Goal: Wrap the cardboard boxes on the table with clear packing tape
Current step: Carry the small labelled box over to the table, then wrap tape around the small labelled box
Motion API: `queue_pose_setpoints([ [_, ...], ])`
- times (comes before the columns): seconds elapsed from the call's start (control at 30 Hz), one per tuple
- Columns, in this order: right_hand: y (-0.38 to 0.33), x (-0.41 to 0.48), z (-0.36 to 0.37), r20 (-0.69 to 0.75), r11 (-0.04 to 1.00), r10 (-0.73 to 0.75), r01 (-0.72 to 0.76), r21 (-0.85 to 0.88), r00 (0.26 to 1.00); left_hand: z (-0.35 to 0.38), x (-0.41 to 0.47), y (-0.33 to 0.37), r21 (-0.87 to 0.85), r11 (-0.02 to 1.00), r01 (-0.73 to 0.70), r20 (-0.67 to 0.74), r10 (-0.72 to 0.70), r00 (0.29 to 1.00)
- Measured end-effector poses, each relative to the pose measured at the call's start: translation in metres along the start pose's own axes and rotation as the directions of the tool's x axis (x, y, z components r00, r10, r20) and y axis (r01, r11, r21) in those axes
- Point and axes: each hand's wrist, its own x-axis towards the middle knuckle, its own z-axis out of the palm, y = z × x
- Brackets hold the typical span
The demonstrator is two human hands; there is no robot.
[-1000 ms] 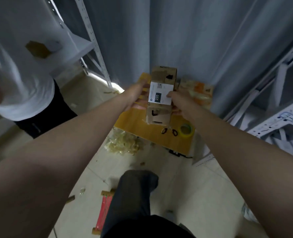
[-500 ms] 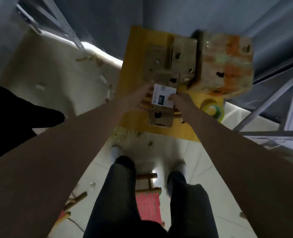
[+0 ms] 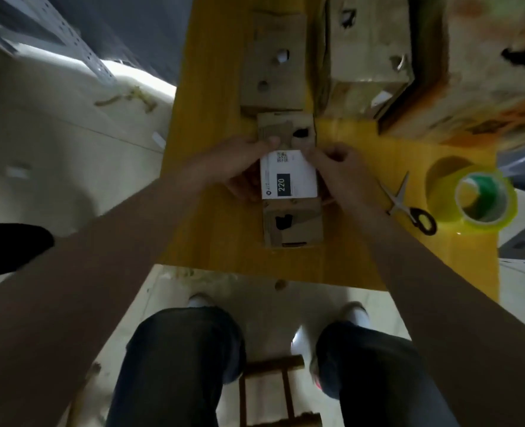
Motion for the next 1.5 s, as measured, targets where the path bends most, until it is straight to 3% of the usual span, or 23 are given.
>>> queue_pose_setpoints([
  [0.13, 0.005, 0.012, 0.002, -0.006, 0.988, -0.152, 0.152, 0.026, 0.988, -0.019, 0.008, 0.008, 0.152, 0.988, -0.008, 0.117, -0.010, 0.993],
  [0.3, 0.006, 0.011, 0.003, 0.035, 0.982, -0.187, 0.187, 0.001, 0.982, -0.020, 0.007, 0.010, 0.265, 0.964, -0.003, 0.079, -0.019, 0.997],
  [0.43, 0.013, 0.004, 0.004, 0.005, 0.970, -0.242, 0.242, -0.019, 0.970, 0.001, -0.006, -0.001, 0.189, 0.975, -0.114, -0.050, 0.126, 0.991],
  [0.6, 0.027, -0.038, 0.002, -0.068, 0.968, -0.250, 0.251, 0.008, 0.966, 0.040, -0.031, -0.031, 0.027, 0.957, -0.290, -0.217, 0.289, 0.932],
  [0.77, 0.046, -0.085, -0.004, -0.103, 0.955, -0.289, 0.294, 0.035, 0.952, 0.076, -0.055, -0.055, -0.165, 0.931, -0.325, -0.272, 0.274, 0.923],
  [0.97, 0.050, -0.107, -0.001, -0.036, 0.944, -0.314, 0.316, 0.098, 0.949, 0.098, -0.069, -0.061, -0.247, 0.874, -0.418, -0.364, 0.316, 0.876],
  [1.23, 0.051, -0.063, -0.003, -0.006, 0.932, -0.296, 0.290, 0.218, 0.955, 0.104, -0.039, -0.052, -0.282, 0.826, -0.488, -0.530, 0.290, 0.797],
  [1.37, 0.050, -0.042, -0.005, 0.022, 0.926, -0.314, 0.301, 0.226, 0.949, 0.097, -0.015, -0.044, -0.332, 0.811, -0.482, -0.559, 0.243, 0.793],
  [1.5, 0.046, -0.037, -0.010, 0.141, 0.928, -0.331, 0.295, 0.227, 0.933, 0.092, -0.004, -0.038, -0.331, 0.818, -0.470, -0.566, 0.226, 0.793],
])
